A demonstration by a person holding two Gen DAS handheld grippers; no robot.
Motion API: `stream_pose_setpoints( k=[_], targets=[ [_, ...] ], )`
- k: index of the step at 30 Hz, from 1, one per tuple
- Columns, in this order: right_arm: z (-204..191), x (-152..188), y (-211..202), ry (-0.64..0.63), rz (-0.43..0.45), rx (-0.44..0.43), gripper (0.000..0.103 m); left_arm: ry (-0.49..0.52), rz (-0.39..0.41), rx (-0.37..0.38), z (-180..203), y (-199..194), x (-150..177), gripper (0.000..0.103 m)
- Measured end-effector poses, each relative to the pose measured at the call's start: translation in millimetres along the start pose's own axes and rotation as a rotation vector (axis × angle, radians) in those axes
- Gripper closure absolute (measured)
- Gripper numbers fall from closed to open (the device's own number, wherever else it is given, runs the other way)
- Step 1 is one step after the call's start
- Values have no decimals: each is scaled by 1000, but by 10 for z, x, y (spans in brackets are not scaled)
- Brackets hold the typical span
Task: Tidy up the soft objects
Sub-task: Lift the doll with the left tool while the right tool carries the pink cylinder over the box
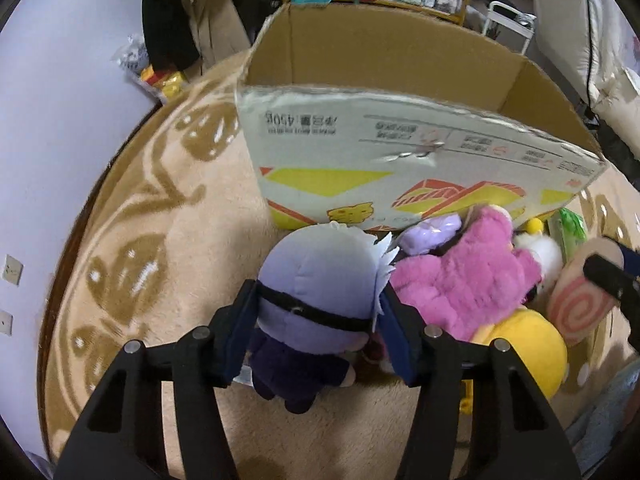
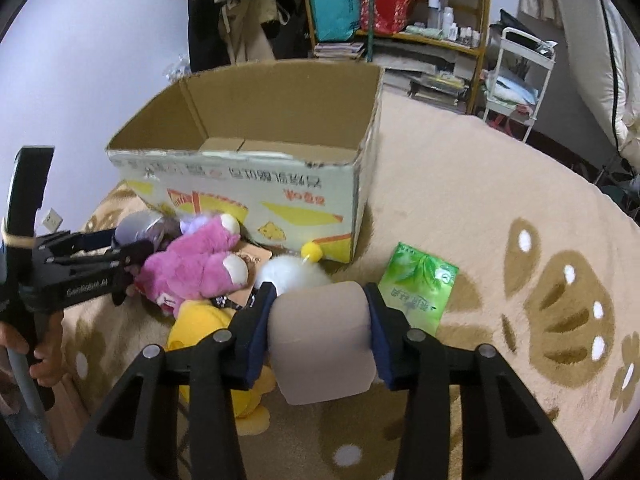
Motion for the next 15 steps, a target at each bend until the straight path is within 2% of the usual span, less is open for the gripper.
stream_pose_setpoints(
  k=[5, 7, 15],
  targets=[
    [6, -30, -176, 17, 80, -8, 57, 50, 75, -8, 91, -236, 1, 46],
    [-15, -68, -284, -2, 128, 14, 57, 55, 112, -26, 77, -356, 1, 46],
    [-180, -180, -740, -73, 303, 78, 57, -24, 341, -114, -100, -1082, -5, 46]
  ],
)
Point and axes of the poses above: each gripper's, at about its wrist camera, not at the fingertips, and y roughly the way its jaws point, z to its right, x to its underside, the point moved 6 cm from there along y, roughly the way its jaws point, and after that the axes turned 1 degree about z, right-handed, at the moved point
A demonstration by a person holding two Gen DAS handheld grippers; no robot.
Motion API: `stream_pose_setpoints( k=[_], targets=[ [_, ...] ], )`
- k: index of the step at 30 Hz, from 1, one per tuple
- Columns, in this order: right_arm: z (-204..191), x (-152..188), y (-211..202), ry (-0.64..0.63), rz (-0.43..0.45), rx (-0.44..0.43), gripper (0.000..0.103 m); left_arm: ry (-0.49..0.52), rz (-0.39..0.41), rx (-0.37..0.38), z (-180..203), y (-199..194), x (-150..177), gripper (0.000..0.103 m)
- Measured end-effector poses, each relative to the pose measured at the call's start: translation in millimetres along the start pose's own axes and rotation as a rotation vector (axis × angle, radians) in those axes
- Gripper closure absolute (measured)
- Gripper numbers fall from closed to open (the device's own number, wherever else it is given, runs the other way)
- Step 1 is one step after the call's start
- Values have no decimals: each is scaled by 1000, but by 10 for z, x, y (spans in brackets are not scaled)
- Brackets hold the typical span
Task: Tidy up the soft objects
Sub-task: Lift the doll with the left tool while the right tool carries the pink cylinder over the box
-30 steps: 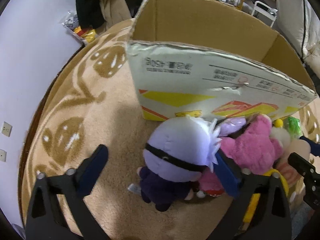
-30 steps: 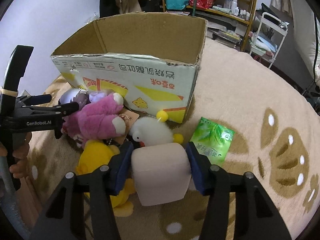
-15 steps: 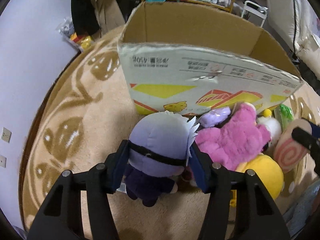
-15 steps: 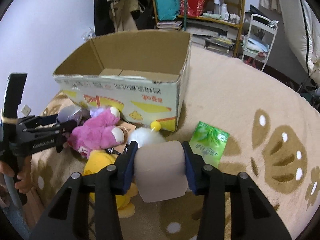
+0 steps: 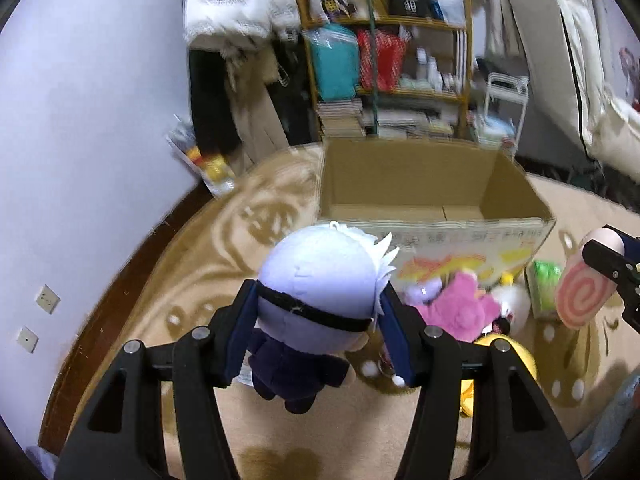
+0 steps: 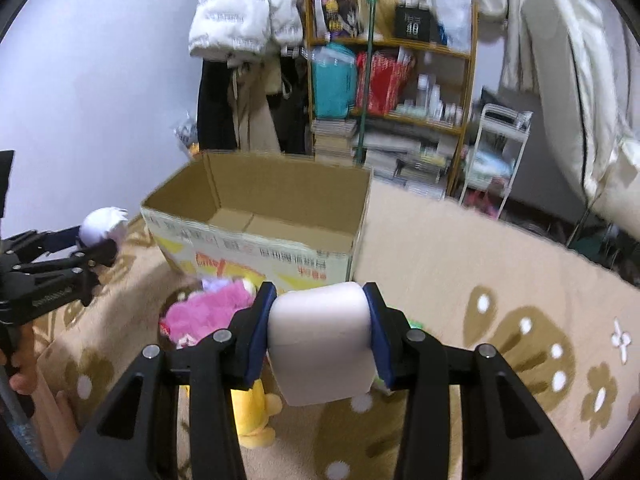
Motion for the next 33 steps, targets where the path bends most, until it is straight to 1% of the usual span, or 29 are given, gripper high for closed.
stream_pose_setpoints(
  k=[4, 5, 6, 7, 11, 15, 20, 25, 33],
  targets=[
    [-67, -195, -303, -26, 143, 27, 57, 11, 112, -56, -99, -291, -107, 46],
    [-75, -239, -368, -32, 174, 39, 57, 9, 128, -61, -116, -332, -122, 46],
    [-78, -314, -453, -31, 215, 46, 57, 4, 141, -61, -128, -371, -139, 46],
    [-87, -357, -502, -29, 238, 44, 57, -3, 154, -57, -143, -410, -156, 46],
    [-166, -516, -636, -58, 303, 72, 57, -7, 193, -80, -177, -525, -245, 46],
    [-205, -697, -782, -85, 382, 104, 57, -9, 214, -76, -170, -564, -299, 45],
    [-191, -869, -843, -68, 441, 99, 57, -31, 213, -34, -163, -485, -403, 45],
    [-77, -1075, -882, -32, 508, 86, 56, -5, 263, -58, -123, -469, -564, 45],
    [86, -1374, -741, -42, 533, 107, 55, -22, 299, -39, -74, -259, -996, 45]
  ],
)
Point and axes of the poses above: each gripper's, at about its wrist camera, not at the fingertips, and y roughly the way its jaws point, z to its right, x to its underside, the point moved 6 cm from there along y, roughly the way its jaws point, and after that the axes turned 1 degree about z, right-handed, at the moved point
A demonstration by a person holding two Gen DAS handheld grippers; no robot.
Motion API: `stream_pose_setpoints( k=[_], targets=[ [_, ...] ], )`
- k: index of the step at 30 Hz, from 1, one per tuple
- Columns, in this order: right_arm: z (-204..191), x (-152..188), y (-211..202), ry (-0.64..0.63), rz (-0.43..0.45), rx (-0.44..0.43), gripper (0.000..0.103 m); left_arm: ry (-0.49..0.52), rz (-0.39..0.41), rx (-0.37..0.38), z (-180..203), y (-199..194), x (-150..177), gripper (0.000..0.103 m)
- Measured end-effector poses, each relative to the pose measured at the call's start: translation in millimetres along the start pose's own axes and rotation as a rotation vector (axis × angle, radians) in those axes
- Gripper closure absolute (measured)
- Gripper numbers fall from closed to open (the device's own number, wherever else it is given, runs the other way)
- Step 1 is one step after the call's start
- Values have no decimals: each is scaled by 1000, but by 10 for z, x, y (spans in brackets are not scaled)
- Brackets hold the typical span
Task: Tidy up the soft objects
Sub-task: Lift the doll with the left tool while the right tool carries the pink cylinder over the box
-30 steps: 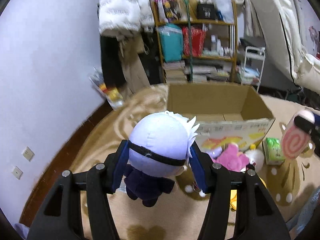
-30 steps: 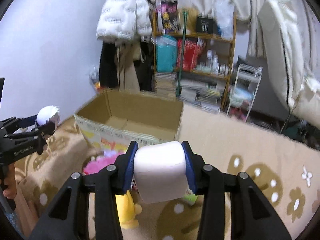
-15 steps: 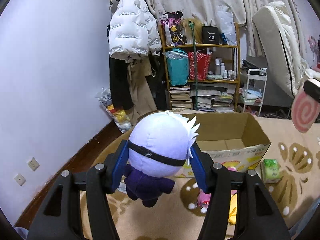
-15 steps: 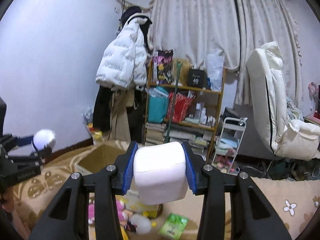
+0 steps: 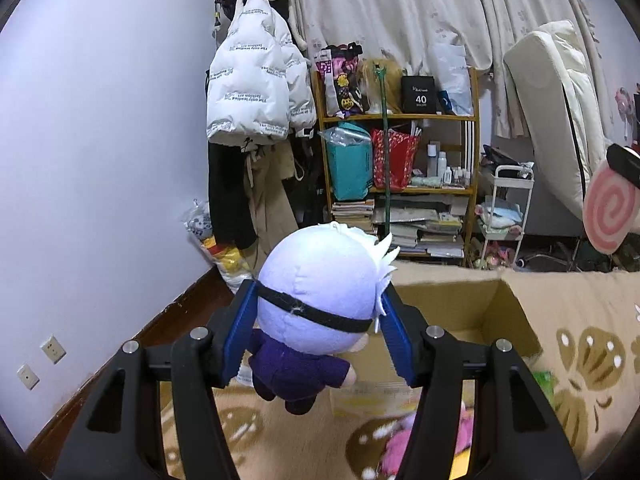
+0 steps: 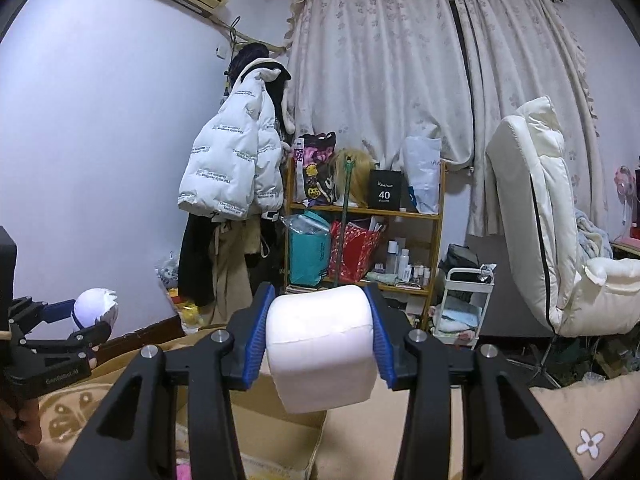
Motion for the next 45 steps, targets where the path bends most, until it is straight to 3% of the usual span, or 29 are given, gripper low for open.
stream_pose_setpoints(
  k=[10, 19, 27, 30, 40, 43, 45],
  targets=[
    [3, 156, 447, -3, -33, -10, 54, 12, -12, 16, 208, 498, -18, 45],
    [-37, 537, 827, 29, -113, -59, 54, 12, -82, 94, 421, 860, 134, 45],
    [-23, 1038, 1164, 127, -249, -134, 54, 36, -129, 152, 586, 1014, 283, 43],
    [-64, 1203, 1247, 110, -290, -121, 54, 41, -155, 153, 605, 1082, 365, 43],
    [-158, 1420, 1258, 111, -335, -142, 52, 60, -182, 133, 575, 1158, 483, 41],
    [-178, 1484, 1284, 129, -375, -171, 52, 64, -173, 136, 567, 1105, 469, 31],
    [-207, 1512, 1286, 128, -406, -197, 51, 65, -162, 124, 552, 1057, 472, 30]
  ],
)
Point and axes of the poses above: each gripper's, at about its wrist camera, not at the fingertips, and y roughly the way its jaws point, z to its right, x to its underside, the point moved 6 cm from there along y, roughly the way its jaws point, and after that the axes turned 1 degree about z, right-handed, at the moved point
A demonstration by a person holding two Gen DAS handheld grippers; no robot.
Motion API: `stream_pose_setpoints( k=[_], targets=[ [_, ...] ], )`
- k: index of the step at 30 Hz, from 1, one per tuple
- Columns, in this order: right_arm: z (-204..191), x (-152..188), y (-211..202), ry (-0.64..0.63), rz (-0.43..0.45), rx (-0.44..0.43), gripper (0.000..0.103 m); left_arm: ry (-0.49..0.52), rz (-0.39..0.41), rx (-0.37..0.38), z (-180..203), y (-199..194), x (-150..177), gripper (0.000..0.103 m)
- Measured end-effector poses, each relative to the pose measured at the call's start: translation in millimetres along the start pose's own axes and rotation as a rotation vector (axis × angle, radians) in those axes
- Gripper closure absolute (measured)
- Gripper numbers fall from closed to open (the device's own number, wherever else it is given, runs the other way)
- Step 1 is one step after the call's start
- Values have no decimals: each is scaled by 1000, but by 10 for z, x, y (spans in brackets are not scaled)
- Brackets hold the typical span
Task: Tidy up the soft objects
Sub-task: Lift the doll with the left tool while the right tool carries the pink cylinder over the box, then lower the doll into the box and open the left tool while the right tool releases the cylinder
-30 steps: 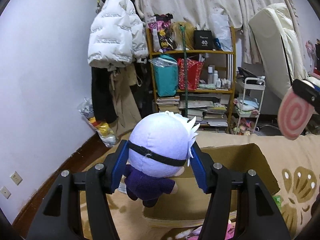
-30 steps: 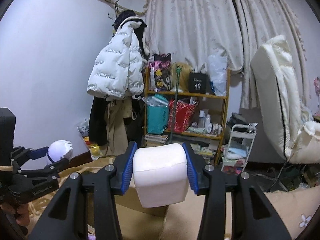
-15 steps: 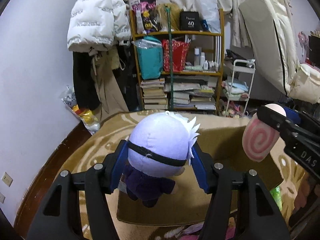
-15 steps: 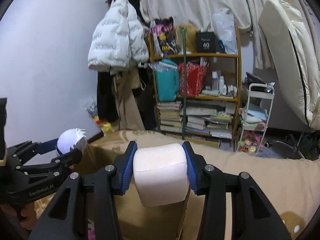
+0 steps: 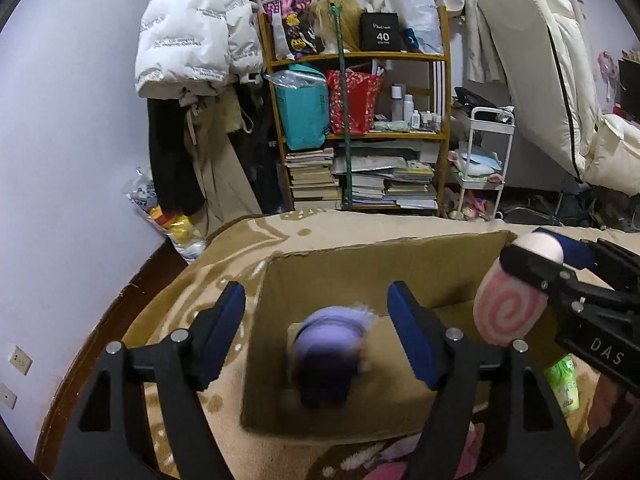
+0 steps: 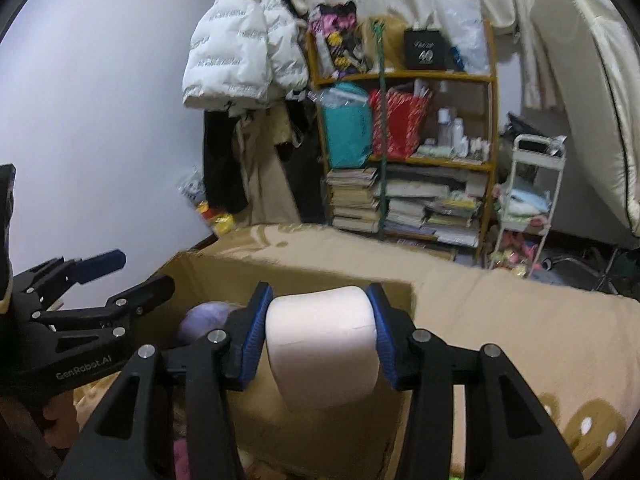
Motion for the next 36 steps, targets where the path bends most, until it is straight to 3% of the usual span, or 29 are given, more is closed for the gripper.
stream_pose_setpoints(
  k=[3, 5, 13, 17, 23, 36],
  targets=[
    [-16, 2, -56, -7, -8, 6, 42, 3, -2, 6, 10, -57, 13, 28],
    [-15, -13, -114, 0, 4, 12, 29, -4, -23, 3, 6, -73, 10, 22],
    [-33, -22, -307, 28, 1, 27, 28, -29, -37, 5, -92, -280, 10, 18],
    [22, -101, -460, 72, 37, 42, 10, -39, -37, -12, -128, -404, 16, 14],
    [42, -122, -701, 123, 56, 14, 2, -49, -20, -51, -172, -638, 39, 7],
    [-34, 98, -1174, 127, 40, 4, 0, -90, -27, -94, -305, -1154, 219, 1]
  ],
)
Point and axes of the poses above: each gripper's, at about its wrist camera, not at the fingertips, and y roughly the way its jaws point, z to its right, x to its underside, the point moved 6 cm from there along y, roughly the way its jaws point, and after that the axes turned 1 degree about z, right-handed, at the moved point
